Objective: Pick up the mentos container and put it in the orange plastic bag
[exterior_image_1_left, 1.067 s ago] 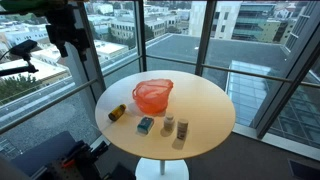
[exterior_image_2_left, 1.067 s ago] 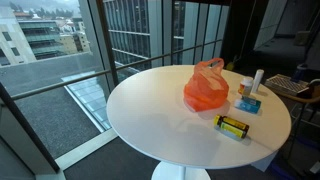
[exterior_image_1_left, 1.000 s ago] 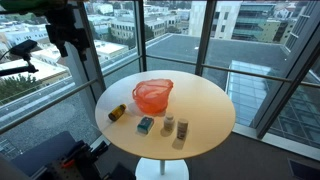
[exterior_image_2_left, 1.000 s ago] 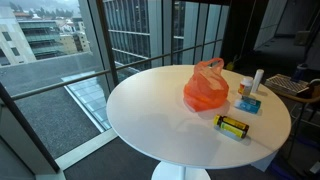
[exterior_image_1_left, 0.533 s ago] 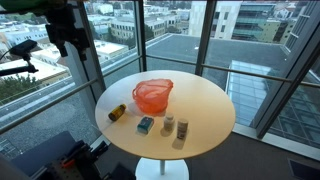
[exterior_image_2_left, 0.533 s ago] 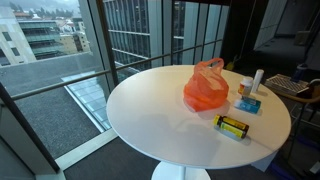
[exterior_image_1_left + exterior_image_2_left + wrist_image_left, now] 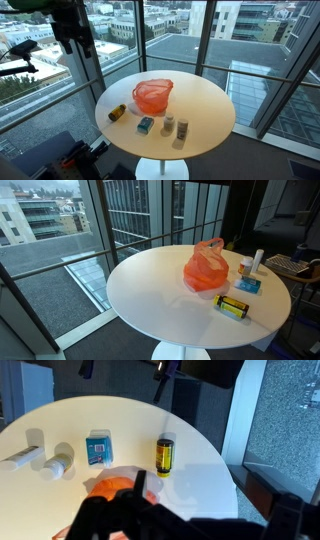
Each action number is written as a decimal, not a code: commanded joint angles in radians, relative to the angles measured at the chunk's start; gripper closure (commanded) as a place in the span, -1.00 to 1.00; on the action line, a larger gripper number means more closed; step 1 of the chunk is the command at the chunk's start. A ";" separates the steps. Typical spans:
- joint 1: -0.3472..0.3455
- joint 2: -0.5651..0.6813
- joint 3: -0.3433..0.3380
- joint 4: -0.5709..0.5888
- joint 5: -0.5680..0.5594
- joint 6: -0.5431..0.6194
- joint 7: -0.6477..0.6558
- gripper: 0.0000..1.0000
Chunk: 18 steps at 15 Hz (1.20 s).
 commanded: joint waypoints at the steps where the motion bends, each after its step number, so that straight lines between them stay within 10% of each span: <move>1: -0.027 0.089 0.000 0.076 0.001 0.030 0.027 -1.00; 18: -0.087 0.208 -0.014 0.017 -0.023 0.211 0.051 -1.00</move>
